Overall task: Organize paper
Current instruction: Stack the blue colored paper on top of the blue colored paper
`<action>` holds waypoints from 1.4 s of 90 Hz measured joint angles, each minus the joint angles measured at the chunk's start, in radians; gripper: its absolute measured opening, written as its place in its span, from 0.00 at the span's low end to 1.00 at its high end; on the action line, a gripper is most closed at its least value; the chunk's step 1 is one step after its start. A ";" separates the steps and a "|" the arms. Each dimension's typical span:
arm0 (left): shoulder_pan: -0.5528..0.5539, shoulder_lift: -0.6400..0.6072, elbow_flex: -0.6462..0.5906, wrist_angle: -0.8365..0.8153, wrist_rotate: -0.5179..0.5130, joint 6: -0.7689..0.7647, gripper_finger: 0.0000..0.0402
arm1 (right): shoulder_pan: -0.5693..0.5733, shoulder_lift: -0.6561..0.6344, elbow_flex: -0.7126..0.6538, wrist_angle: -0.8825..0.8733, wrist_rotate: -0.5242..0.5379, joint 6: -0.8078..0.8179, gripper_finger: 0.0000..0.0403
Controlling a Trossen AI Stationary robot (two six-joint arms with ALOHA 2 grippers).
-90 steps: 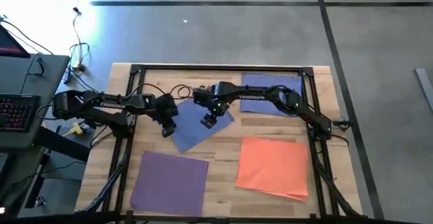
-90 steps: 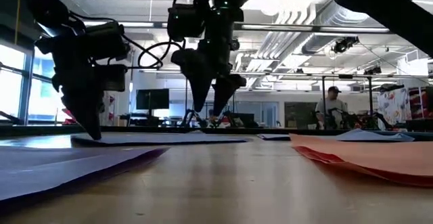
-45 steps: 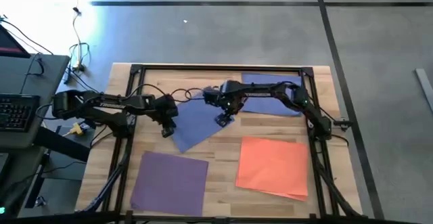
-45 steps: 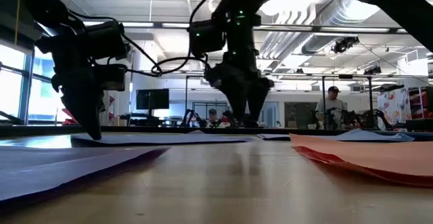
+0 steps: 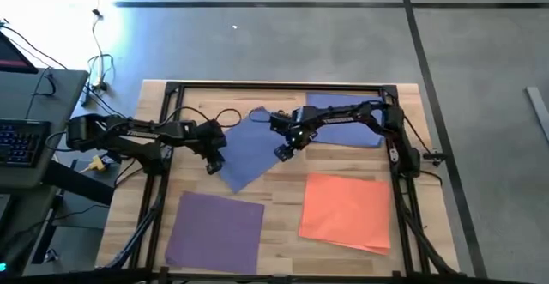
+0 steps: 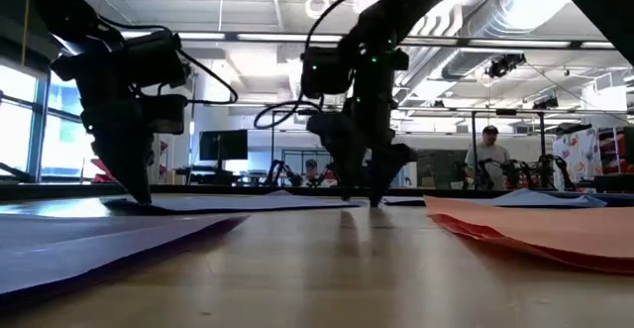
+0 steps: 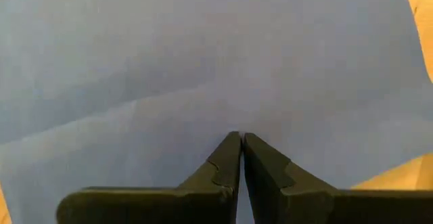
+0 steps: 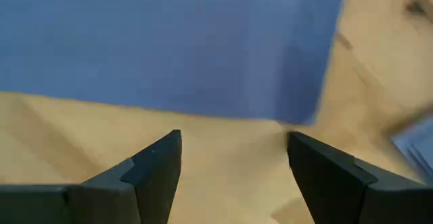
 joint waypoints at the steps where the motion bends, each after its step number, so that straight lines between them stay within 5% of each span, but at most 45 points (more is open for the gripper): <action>1: 0.000 0.000 0.000 0.000 0.000 0.000 0.00 | -0.001 -0.001 -0.002 0.001 -0.001 0.001 0.62; 43: -0.002 -0.001 0.001 -0.001 0.000 0.018 0.00 | -0.170 -0.069 -0.063 0.104 -0.132 -0.016 0.52; 77: -0.002 -0.001 0.001 0.008 -0.006 0.018 0.00 | -0.128 -0.075 -0.216 0.303 -0.233 0.064 0.45; 126: -0.002 -0.001 0.001 0.008 -0.008 0.010 0.00 | -0.113 -0.067 -0.219 0.432 -0.279 0.038 0.44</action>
